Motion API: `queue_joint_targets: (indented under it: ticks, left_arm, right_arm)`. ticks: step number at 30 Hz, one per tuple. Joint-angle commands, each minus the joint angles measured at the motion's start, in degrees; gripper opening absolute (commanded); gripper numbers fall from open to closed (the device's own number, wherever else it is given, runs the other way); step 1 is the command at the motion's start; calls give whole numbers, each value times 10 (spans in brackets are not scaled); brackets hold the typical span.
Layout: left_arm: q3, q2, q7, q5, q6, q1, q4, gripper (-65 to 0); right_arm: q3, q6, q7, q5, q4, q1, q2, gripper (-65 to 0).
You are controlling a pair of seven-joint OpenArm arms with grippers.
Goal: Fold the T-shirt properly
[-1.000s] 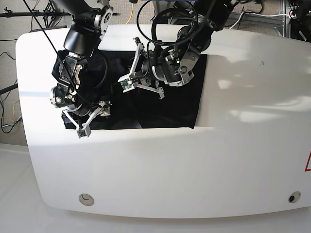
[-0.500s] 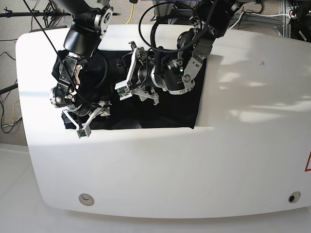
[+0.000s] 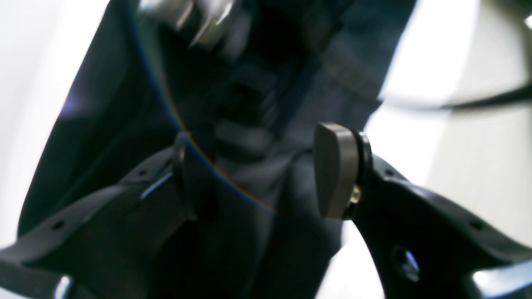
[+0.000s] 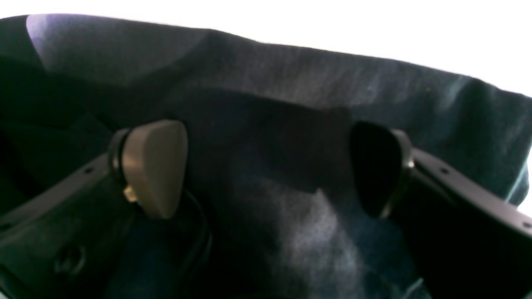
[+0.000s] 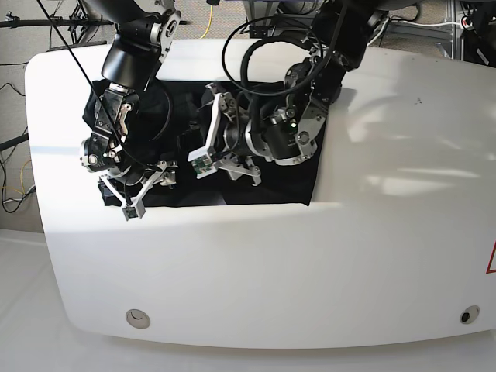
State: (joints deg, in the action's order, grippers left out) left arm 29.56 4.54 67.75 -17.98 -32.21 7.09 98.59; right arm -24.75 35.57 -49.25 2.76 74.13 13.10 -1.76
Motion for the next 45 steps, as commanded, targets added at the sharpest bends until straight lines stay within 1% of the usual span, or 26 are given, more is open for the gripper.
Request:
queue_joint_targets:
  ticks: [1,11,18,22,26,29,35,39,42,45]
  left_arm:
    - [-3,-17,-5,0,0,13,9,-307]
    - [-4,-90,-9,2,1,11,8,-307]
    - [-4,-142,-73,4,1,-11,4,-307]
    - [-4,-159,-98,8,1,-20,-10,-307]
    - [-4,-161,-117,30,1,-24,-43,-307]
    - [-4,-161,-139,56,1,-24,-74,-307]
    - [-2,-159,-191,101,1,-31,-141,-307]
    - [-1,-153,-221,120,1,-29,-183,-307]
    - [-2,-143,-228,127,1,-27,-211,-307]
    - [-2,-142,-230,135,0,-27,-224,-307]
  right_arm:
    - [1,1,-44,10,-8,-7,2,-59]
    - [1,1,-44,6,-5,0,2,-59]
    - [1,1,-44,5,16,7,2,-59]
    - [1,1,-44,5,29,7,2,-59]
    - [1,1,-44,5,39,7,2,-59]
    - [0,3,-44,5,60,7,8,-59]
    - [-1,4,-44,5,125,1,18,-59]
    - [-1,5,-58,4,168,-2,23,-58]
    - [-3,5,-74,4,203,-2,30,-58]
    - [-3,5,-85,4,241,-3,33,-57]
